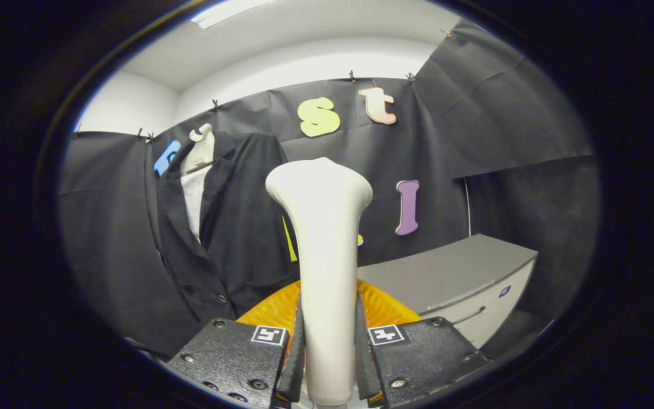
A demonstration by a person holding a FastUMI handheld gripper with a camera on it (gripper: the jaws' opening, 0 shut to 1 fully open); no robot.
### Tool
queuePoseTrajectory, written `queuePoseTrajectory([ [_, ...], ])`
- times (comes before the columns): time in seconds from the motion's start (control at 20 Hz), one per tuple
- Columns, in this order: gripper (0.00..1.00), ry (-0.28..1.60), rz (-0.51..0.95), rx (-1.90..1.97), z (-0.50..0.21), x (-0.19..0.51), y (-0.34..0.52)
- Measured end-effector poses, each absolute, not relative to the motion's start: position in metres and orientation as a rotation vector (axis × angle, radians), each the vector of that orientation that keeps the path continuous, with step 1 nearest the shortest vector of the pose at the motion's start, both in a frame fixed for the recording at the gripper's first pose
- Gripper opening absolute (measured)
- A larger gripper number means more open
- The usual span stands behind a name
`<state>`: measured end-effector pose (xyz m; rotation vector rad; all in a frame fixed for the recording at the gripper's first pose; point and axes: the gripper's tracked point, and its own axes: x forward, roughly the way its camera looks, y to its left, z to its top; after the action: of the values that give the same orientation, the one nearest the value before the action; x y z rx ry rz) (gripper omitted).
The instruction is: Iron the clothes twice with a garment steamer, once on the left side and once on the right side.
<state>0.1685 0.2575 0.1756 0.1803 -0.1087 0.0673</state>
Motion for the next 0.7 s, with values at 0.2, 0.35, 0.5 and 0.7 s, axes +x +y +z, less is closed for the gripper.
queuePoseTrajectory([
  [0.2,0.39,-0.195,0.139,0.184,0.214,0.195,0.289],
  [0.35,0.39,-0.233,0.189,0.178,0.240,0.212,0.309],
  [0.5,0.39,-0.276,0.230,0.179,0.265,0.227,0.328],
  [0.7,0.39,-0.324,0.263,0.178,0.300,0.250,0.347],
])
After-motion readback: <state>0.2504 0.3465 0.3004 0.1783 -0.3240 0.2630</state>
